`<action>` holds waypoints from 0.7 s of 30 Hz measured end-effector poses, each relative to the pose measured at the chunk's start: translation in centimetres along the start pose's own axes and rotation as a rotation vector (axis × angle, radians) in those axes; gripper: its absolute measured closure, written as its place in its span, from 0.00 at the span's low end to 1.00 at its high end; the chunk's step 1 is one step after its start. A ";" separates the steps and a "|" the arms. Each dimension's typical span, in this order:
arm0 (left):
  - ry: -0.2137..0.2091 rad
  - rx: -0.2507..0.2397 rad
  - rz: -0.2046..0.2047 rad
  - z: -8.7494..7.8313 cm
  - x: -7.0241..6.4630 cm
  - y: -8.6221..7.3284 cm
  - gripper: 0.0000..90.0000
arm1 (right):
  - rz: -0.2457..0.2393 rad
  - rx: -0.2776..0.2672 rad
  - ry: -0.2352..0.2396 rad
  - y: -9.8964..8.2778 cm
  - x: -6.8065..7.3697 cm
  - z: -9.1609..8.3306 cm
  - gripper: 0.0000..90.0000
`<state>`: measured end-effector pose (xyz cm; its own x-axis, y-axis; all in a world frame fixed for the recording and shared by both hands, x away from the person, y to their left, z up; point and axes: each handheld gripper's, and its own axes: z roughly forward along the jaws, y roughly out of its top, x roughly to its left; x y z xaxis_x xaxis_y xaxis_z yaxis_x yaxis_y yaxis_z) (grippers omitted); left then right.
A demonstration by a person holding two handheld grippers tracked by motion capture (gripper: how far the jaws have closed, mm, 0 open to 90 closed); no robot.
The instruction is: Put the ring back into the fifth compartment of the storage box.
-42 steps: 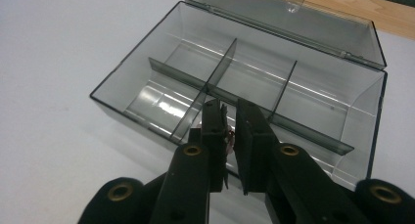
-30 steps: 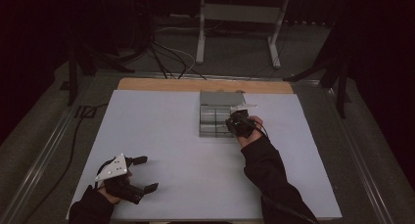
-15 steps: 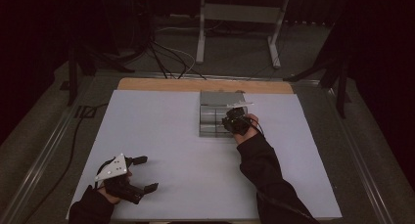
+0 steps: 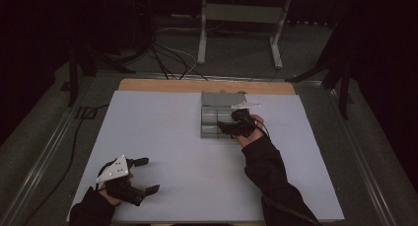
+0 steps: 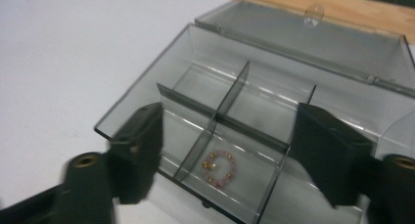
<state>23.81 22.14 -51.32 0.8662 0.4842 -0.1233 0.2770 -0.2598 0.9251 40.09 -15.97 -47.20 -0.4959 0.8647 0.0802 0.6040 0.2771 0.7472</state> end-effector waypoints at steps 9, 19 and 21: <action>0.002 -0.001 -0.002 0.0 0.1 0.0 0.01 | 0.018 -0.035 0.047 0.2 -0.6 -1.8 0.16; 0.002 0.004 0.001 0.0 0.0 0.0 0.01 | -0.004 -0.017 0.095 -0.5 -1.0 -3.3 0.09; 0.001 0.001 0.000 0.0 0.0 0.0 0.01 | -0.016 -0.017 0.110 -0.8 -1.3 -4.0 0.07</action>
<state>23.85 22.14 -51.33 0.8656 0.4854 -0.1228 0.2773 -0.2605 0.9248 37.70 -18.99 -45.28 -0.5712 0.8088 0.1396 0.5856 0.2825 0.7598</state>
